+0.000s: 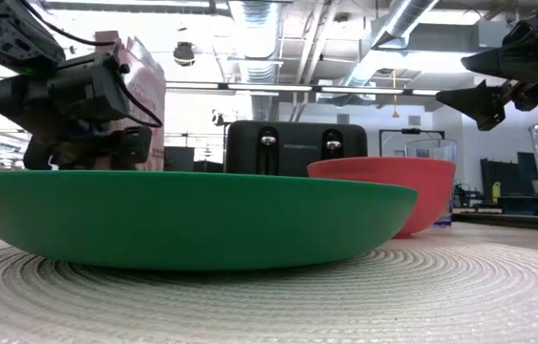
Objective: Arrange a breakfast setting
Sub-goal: Pour the pink cereal box into the orange bowl
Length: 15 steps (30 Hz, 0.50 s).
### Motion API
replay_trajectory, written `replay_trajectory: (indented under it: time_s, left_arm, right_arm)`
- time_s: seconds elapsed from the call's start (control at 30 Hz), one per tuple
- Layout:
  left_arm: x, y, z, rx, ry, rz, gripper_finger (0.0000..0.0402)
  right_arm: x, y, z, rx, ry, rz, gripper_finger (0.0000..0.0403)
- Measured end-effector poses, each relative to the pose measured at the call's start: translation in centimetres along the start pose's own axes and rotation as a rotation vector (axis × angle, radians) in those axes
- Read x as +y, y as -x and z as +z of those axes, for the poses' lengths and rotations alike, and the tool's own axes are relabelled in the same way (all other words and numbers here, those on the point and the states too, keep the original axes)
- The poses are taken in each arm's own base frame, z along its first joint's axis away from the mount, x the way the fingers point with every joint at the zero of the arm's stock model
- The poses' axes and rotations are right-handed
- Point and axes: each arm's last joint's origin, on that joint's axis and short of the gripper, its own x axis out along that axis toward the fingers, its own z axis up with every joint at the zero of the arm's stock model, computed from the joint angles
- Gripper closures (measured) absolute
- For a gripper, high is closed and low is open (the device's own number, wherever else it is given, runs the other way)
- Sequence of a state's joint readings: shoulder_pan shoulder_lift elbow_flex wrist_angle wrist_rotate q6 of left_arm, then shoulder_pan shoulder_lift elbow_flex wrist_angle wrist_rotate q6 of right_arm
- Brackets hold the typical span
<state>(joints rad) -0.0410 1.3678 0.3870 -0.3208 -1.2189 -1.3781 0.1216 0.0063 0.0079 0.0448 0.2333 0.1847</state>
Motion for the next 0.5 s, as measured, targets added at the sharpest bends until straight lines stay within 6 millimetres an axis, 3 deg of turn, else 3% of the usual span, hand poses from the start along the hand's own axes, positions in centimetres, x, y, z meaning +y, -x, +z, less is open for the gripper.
replay_trajectory:
  time_s: [0.3, 0.5]
  left_arm:
    - [-0.1, 0.5, 0.0, 0.141, -0.007, -0.055, 0.0092]
    - [0.7, 1.9, 1.4, 0.221, -0.094, -0.143, 0.0075]
  right_arm:
    - [0.0, 0.0, 0.0, 0.0, 0.0, 0.0, 0.0032]
    - [0.0, 0.0, 0.0, 0.0, 0.0, 0.0, 0.0032]
